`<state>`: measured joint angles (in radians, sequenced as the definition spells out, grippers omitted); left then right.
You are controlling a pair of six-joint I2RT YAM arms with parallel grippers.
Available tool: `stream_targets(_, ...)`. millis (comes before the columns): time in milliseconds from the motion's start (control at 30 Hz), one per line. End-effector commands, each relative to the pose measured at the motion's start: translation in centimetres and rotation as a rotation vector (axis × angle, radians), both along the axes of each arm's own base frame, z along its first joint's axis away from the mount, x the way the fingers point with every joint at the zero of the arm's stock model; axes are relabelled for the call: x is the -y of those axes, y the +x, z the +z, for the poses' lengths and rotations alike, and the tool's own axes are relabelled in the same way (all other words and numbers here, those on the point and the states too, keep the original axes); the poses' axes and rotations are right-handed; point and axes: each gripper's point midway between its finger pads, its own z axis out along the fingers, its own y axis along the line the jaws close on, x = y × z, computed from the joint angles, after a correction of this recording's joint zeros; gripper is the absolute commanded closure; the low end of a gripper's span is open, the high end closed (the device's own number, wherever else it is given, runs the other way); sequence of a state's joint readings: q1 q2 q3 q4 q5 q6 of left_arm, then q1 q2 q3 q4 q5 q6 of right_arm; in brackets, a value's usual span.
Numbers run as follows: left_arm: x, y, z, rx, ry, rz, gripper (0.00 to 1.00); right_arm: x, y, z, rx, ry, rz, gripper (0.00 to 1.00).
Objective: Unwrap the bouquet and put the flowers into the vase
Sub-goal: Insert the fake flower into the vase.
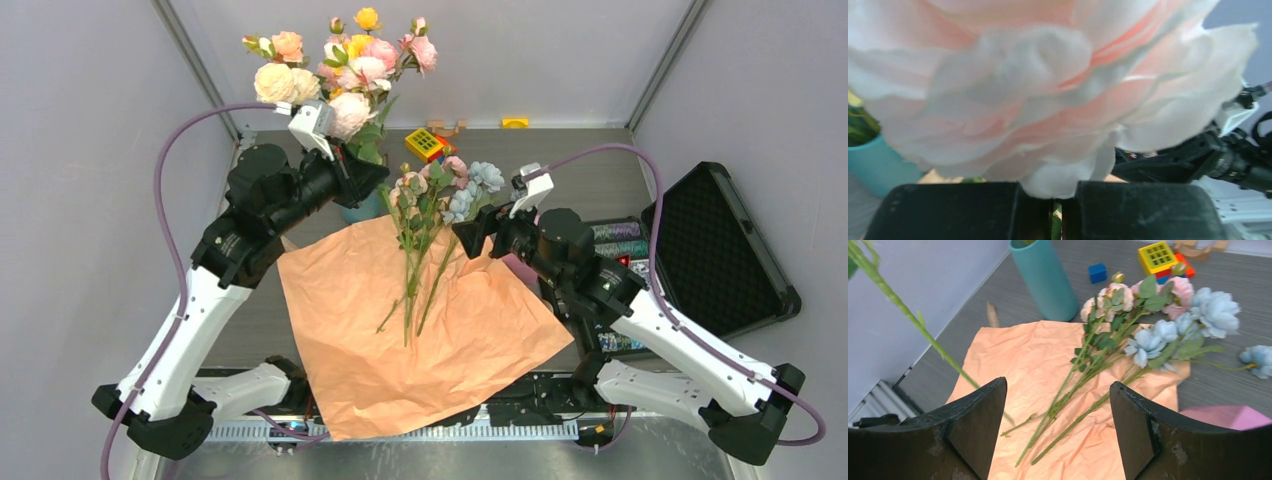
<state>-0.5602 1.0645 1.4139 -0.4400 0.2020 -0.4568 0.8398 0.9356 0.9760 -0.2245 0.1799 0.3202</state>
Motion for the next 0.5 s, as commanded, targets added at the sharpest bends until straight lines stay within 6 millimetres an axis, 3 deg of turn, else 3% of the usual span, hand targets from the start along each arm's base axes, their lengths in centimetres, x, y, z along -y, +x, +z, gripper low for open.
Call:
stream_targets(0, -4.4, 1.8, 1.9, 0.170, 0.197, 0.180, 1.00, 3.7, 1.2, 0.9, 0.043, 0.016, -0.176, 0.18)
stream_targets(100, -6.5, 3.1, 4.3, 0.283, 0.215, 0.289, 1.00, 4.9, 1.6, 0.5, 0.046, 0.011, -0.210, 0.16)
stream_targets(300, -8.9, 5.1, 8.9, 0.507, 0.239, 0.424, 1.00, 7.7, 2.8, -0.6, 0.029, 0.017, -0.270, 0.13)
stream_targets(467, -10.0, 6.6, 11.6, 0.588, 0.254, 0.463, 1.00, 9.7, 3.0, -1.1, 0.028, 0.036, -0.308, 0.12)
